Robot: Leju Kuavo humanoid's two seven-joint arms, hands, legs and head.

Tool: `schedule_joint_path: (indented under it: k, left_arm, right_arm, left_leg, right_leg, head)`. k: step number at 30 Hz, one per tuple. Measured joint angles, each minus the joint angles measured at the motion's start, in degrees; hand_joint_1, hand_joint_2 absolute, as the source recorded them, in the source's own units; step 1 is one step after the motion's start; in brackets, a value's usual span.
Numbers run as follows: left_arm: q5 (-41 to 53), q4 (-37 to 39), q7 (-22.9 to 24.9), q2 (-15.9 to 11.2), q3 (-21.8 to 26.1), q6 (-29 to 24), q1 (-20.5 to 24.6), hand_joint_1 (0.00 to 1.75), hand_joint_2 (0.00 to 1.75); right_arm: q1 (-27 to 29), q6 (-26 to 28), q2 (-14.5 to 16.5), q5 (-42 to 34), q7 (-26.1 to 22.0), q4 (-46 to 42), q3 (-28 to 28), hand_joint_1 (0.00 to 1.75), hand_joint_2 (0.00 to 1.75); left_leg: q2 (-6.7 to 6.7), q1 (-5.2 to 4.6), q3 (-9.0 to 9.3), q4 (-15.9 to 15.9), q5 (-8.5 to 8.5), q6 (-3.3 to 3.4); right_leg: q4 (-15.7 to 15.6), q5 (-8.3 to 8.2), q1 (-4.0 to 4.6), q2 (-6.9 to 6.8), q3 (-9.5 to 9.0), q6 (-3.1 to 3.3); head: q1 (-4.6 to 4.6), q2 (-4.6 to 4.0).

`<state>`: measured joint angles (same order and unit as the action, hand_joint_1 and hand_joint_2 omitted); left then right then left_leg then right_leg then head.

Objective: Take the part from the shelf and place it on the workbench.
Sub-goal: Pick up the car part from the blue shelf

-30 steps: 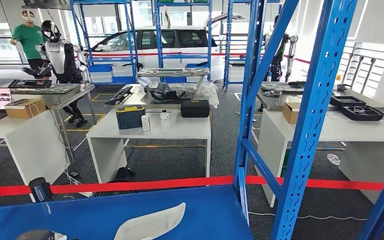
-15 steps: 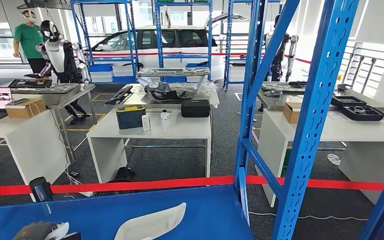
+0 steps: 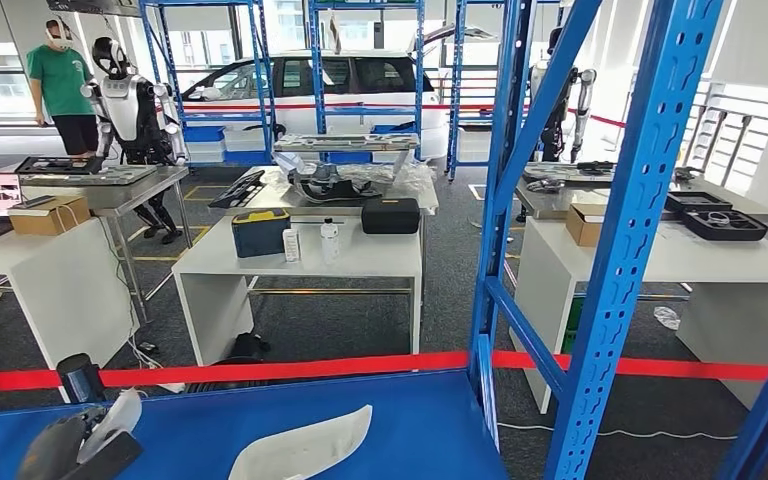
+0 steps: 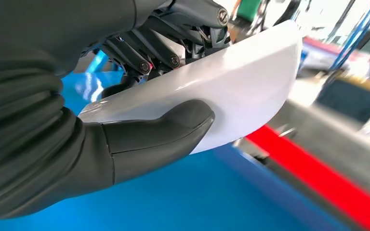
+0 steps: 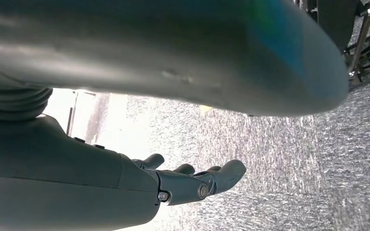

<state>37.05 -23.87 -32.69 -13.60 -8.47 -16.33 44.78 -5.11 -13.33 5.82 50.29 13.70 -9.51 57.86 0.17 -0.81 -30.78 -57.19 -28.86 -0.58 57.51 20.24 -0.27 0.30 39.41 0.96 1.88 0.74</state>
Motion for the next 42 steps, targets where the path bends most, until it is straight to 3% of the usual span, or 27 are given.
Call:
schedule_joint_path:
  k: [3,6,10,12,14,17,18,19,22,24,27,29,31,35,37,38,39,41,42]
  left_arm:
    - [-5.1,-6.57,-3.67,1.74,1.23,-3.28,-4.23,1.75,1.75]
    - [-12.93,-17.92,-6.23,3.27,2.24,-4.58,-9.49,1.75,1.75]
    - [-24.6,-37.05,-7.01,4.94,2.64,-1.23,-17.24,1.75,1.75]
    - [-29.47,-44.6,-6.97,5.7,2.65,1.59,-20.09,1.75,1.75]
    - [-33.51,-50.21,-7.01,6.28,2.65,4.82,-22.19,1.75,1.75]
    - [-36.81,-56.57,-7.28,6.83,2.65,8.43,-25.36,1.75,1.75]
    - [-37.05,-58.33,-7.36,6.99,2.65,8.99,-26.39,1.75,1.75]
    - [-37.11,-59.86,-7.41,7.13,2.65,9.33,-27.29,1.75,1.75]
    - [-37.12,-63.73,-7.43,7.39,2.65,9.82,-28.99,1.75,1.75]
    - [-37.11,-65.43,-7.45,7.45,2.65,9.87,-29.47,1.75,1.75]
    - [-37.1,-67.08,-7.45,7.54,2.66,9.9,-29.97,1.75,1.75]
    - [-37.1,-67.66,-7.45,7.54,2.67,9.9,-30.23,1.75,1.75]
    - [-37.1,-67.82,-7.44,7.54,2.68,9.9,-30.34,1.75,1.75]
    - [-37.1,-67.85,-7.43,7.54,2.68,9.9,-30.35,1.75,1.75]
    - [-37.14,-68.09,-7.4,7.53,2.69,10.08,-30.69,1.75,1.75]
    - [-37.52,-68.27,-7.22,7.55,2.69,11.01,-30.95,1.75,1.75]
    - [-38.0,-68.68,-6.87,7.64,2.68,12.55,-31.25,1.75,1.75]
    - [-39.35,-69.37,-5.82,7.93,2.65,16.33,-31.47,1.75,1.75]
    - [-39.92,-69.7,-5.32,8.07,2.64,17.96,-31.49,1.75,1.75]
  right_arm:
    - [0.09,0.0,-0.3,-0.27,-0.22,0.0,0.51,0.0,0.0]
    - [0.15,0.0,-0.51,-0.51,-0.89,0.0,1.1,0.0,0.0]
    - [0.44,0.0,-0.54,-1.13,-0.86,0.0,1.9,0.0,0.0]
    - [0.65,0.0,-0.52,-1.25,-0.77,0.0,2.28,0.0,0.0]
    - [0.85,-0.02,-0.55,-1.26,-0.73,0.0,2.43,0.0,0.0]
    - [1.0,-0.37,-0.56,-1.13,-0.71,0.0,2.58,0.0,0.0]
    - [1.03,-0.48,-0.56,-1.05,-0.7,0.0,2.63,0.0,0.0]
    - [1.05,-0.5,-0.57,-0.99,-0.7,0.0,2.67,0.0,0.0]
    - [0.9,-0.49,-0.67,-0.92,-0.7,0.0,2.71,0.0,0.0]
    - [0.75,-0.48,-0.69,-0.92,-0.73,0.0,2.72,0.0,0.0]
    - [0.56,-0.44,-0.71,-0.92,-0.72,0.0,2.73,0.0,0.0]
    - [0.46,-0.42,-0.71,-0.92,-0.71,0.0,2.73,0.0,0.0]
    - [0.39,-0.42,-0.71,-0.92,-0.69,0.0,2.73,0.0,0.0]
    - [0.39,-0.42,-0.71,-0.92,-0.7,0.0,2.73,0.0,0.0]
    - [0.39,-0.42,-0.72,-0.91,-0.7,0.0,2.74,0.0,0.0]
    - [0.38,-0.42,-0.73,-0.91,-0.72,0.0,2.75,0.0,0.0]
    - [0.39,-0.42,-0.73,-0.91,-0.74,-0.01,2.78,0.0,0.0]
    - [0.39,-0.4,-0.72,-0.87,-0.77,-0.01,2.82,0.0,0.0]
    - [0.41,-0.4,-0.67,-0.82,-0.77,-0.01,2.84,0.0,0.0]
  left_leg:
    - [0.0,-0.02,0.18,-0.03,0.0,0.01]
    - [0.09,-0.03,-0.09,-0.08,-0.08,0.1]
    - [0.16,-0.41,-0.33,-0.5,-0.15,0.85]
    - [0.23,-0.16,-0.18,0.11,0.71,1.23]
    - [0.41,0.25,-0.15,1.02,1.85,1.73]
    - [0.69,0.33,-1.16,0.89,2.8,2.0]
    - [0.78,0.36,-1.7,0.57,2.95,1.9]
    - [0.83,0.45,-2.33,0.16,3.09,1.75]
    - [0.78,0.86,-4.42,-1.47,3.5,0.94]
    - [0.63,0.94,-5.23,-2.32,3.68,0.13]
    - [0.4,1.04,-5.66,-2.66,4.18,-1.22]
    - [0.21,1.21,-6.35,-3.5,2.95,-1.81]
    - [0.12,1.31,-6.81,-4.29,1.6,-1.98]
    - [0.11,1.3,-6.84,-4.49,1.34,-2.0]
    - [0.08,1.33,-7.92,-11.2,-3.49,-2.33]
    - [0.06,1.35,-6.45,-12.8,-4.51,-2.33]
    - [-0.03,1.2,-3.12,-11.81,-6.22,-2.17]
    - [-0.22,0.64,4.05,-3.11,-4.83,-1.2]
    - [-0.3,0.26,5.56,-0.41,-5.28,-0.64]
  right_leg:
    - [0.0,-0.02,0.01,0.01,0.04,-0.01]
    - [-0.03,-0.02,-0.04,0.08,0.01,-0.06]
    - [-0.25,-0.4,-0.32,0.12,-0.11,-0.91]
    - [-0.25,-0.31,-0.21,0.14,-0.08,-1.32]
    - [2.61,2.79,-0.1,0.11,0.97,-1.58]
    - [13.92,10.07,-0.32,0.03,4.18,-1.95]
    - [16.29,11.13,-0.42,0.01,4.36,-2.1]
    - [16.38,11.2,-0.52,-0.02,3.41,-2.23]
    - [6.69,9.54,-0.84,-0.11,-4.35,-2.47]
    - [3.13,9.08,-0.63,0.07,-6.65,-1.85]
    - [2.88,8.35,-0.5,0.1,-5.73,-0.43]
    - [2.53,7.41,-0.61,-0.11,-5.08,0.28]
    - [2.4,6.97,-0.64,-0.18,-4.82,0.53]
    - [2.4,6.92,-0.64,-0.18,-4.77,0.55]
    - [2.4,5.41,-0.51,-0.25,-2.9,0.72]
    - [2.41,3.96,-0.38,-0.28,-1.08,0.72]
    - [2.42,2.14,-0.26,-0.26,0.82,0.5]
    - [2.07,-0.58,-0.37,-0.17,2.59,-0.41]
    - [1.65,-1.49,-0.56,-0.1,2.54,-0.98]
  head:
    - [0.0,0.0]
    - [0.0,0.0]
    - [0.01,0.0]
    - [0.02,0.0]
    - [-0.02,0.0]
    - [-0.08,0.0]
    - [-0.08,0.0]
    - [-0.09,0.0]
    - [-0.12,0.01]
    - [-0.16,0.01]
    - [-0.15,0.02]
    - [-0.1,0.01]
    - [-0.07,0.0]
    - [-0.07,0.0]
    - [-0.03,0.0]
    - [0.0,0.0]
    - [-0.03,0.01]
    - [-0.04,0.01]
    - [0.0,0.02]
